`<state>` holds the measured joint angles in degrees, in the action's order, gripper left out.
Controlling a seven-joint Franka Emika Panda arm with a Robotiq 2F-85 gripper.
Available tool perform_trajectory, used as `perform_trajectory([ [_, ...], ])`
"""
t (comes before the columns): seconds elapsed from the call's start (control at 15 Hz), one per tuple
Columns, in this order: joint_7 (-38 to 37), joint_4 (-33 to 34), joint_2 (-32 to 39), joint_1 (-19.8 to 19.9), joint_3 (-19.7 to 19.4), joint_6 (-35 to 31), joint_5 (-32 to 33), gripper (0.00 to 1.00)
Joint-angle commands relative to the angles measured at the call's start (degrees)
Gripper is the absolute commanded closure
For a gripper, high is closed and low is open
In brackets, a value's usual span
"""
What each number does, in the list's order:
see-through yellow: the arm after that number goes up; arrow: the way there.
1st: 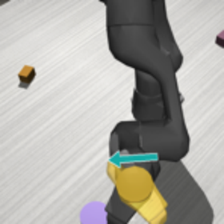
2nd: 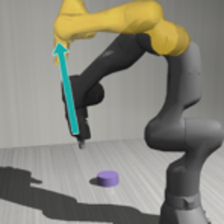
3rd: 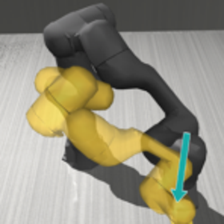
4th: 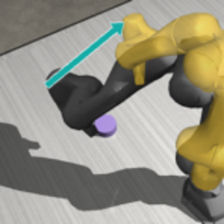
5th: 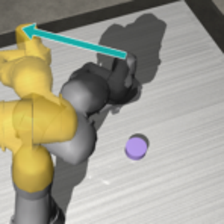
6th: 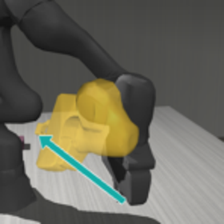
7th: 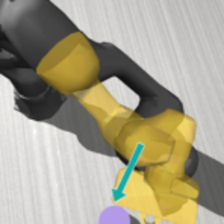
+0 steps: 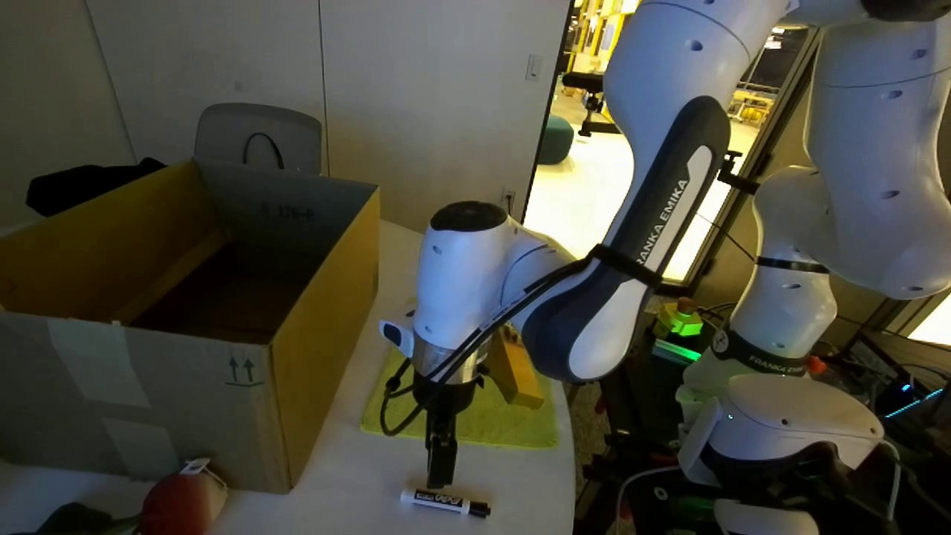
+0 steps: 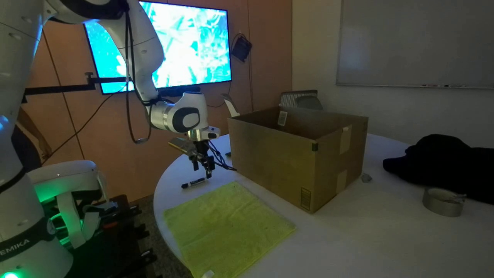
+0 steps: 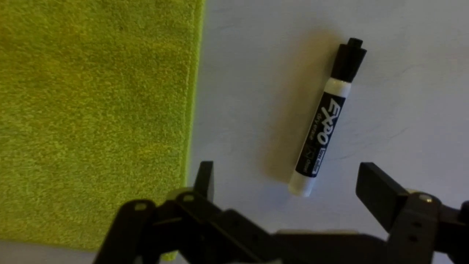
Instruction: Put the marker in the yellow towel and wrap the marker, then put the towel in the box
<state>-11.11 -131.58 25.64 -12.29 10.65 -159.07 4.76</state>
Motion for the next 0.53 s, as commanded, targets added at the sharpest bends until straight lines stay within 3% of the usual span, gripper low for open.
perform_trajectory([
  [0.0, 7.53, 2.71, 1.46, 2.8, 4.28, 1.36, -6.12, 0.0],
  [0.27, 11.8, 4.55, 3.88, 3.63, 6.98, 2.68, -10.13, 0.0],
  [0.47, 10.72, 5.71, 5.72, 1.59, 5.22, 3.32, -8.88, 0.0],
])
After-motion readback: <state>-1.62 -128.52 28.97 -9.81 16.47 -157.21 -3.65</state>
